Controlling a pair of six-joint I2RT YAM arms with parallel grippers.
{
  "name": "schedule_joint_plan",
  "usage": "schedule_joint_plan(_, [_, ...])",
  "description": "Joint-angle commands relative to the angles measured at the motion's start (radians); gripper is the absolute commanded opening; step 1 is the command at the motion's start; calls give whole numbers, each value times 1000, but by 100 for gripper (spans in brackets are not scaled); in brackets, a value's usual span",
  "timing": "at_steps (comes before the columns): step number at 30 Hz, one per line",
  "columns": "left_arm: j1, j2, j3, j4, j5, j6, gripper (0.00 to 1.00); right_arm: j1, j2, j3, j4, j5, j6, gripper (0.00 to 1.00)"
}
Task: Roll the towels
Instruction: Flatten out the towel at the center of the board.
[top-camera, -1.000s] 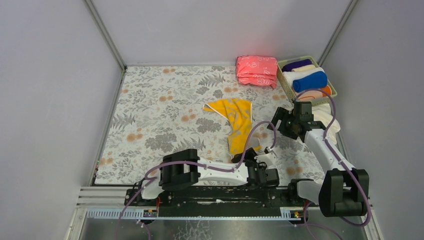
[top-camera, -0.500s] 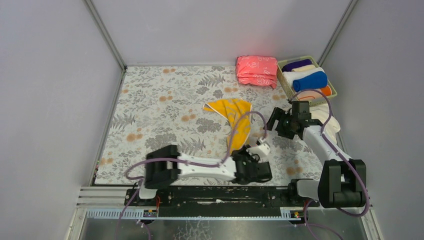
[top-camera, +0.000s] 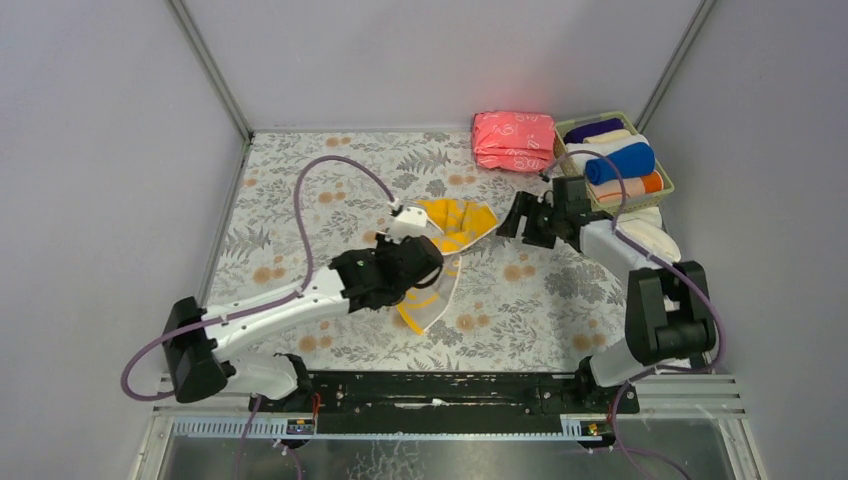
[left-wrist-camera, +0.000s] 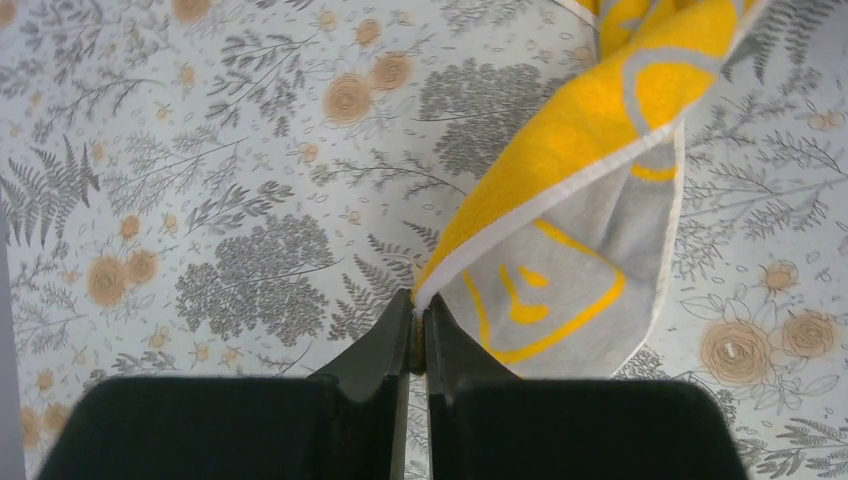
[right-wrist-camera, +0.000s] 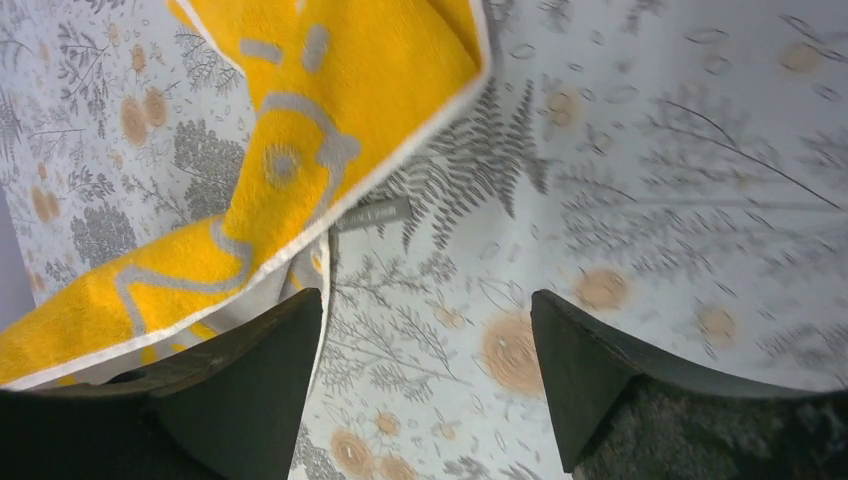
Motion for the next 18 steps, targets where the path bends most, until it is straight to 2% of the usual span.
schedule_joint_plan(1, [77,-100,-33,24,59,22,0,39,113,69,104,-8,53,82])
schedule_joint_plan(7, [127,-160,-63,36,64,48,0,40,233,60,318,3,295,79])
schedule_joint_plan(13, [147,-181,-86,63,73,57,0,70,327,54,411,-11,513,75])
schedule_joint_plan(18, [166,-183,-86,71,75,64,0,116,370,23,512,-13,633,75])
